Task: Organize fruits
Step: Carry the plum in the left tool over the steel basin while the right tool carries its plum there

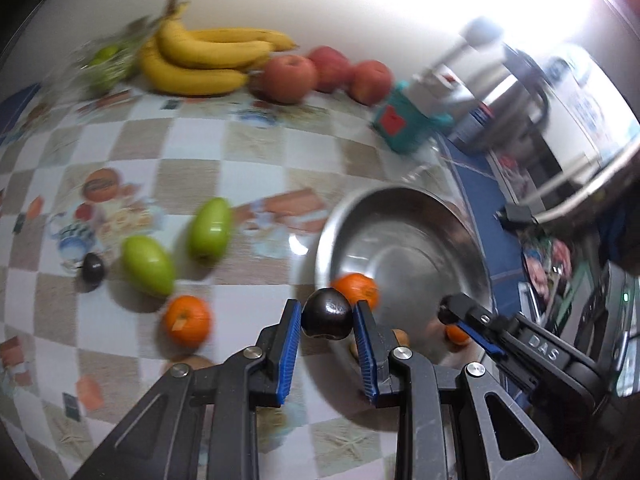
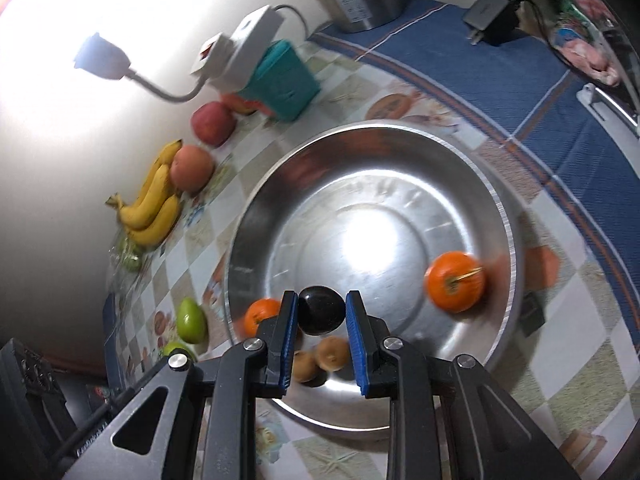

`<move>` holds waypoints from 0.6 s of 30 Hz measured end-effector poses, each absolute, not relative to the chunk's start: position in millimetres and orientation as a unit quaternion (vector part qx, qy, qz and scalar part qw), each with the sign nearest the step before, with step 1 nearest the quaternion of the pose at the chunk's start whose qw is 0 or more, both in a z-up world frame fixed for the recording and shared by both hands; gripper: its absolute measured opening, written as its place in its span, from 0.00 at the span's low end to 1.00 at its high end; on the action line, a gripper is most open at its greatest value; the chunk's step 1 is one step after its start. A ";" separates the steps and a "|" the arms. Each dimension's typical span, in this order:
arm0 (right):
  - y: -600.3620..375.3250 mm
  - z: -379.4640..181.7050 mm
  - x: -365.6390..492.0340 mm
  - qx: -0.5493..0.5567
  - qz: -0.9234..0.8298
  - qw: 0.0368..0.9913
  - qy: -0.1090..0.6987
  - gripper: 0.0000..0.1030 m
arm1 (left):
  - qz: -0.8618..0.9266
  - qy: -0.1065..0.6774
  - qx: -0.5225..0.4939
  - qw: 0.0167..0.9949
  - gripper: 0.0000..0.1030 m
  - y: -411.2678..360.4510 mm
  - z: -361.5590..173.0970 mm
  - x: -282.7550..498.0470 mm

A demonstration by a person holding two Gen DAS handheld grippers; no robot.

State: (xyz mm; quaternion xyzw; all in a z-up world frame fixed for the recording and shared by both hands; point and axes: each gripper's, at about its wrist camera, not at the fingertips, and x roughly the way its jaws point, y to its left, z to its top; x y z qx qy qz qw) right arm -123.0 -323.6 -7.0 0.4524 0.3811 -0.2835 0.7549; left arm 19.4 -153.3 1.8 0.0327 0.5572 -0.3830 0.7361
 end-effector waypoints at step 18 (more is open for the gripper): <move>-331.9 -11.8 -113.6 0.414 -0.302 0.775 0.370 0.25 | -0.400 0.508 0.047 0.761 0.28 -207.8 -6.7 29.4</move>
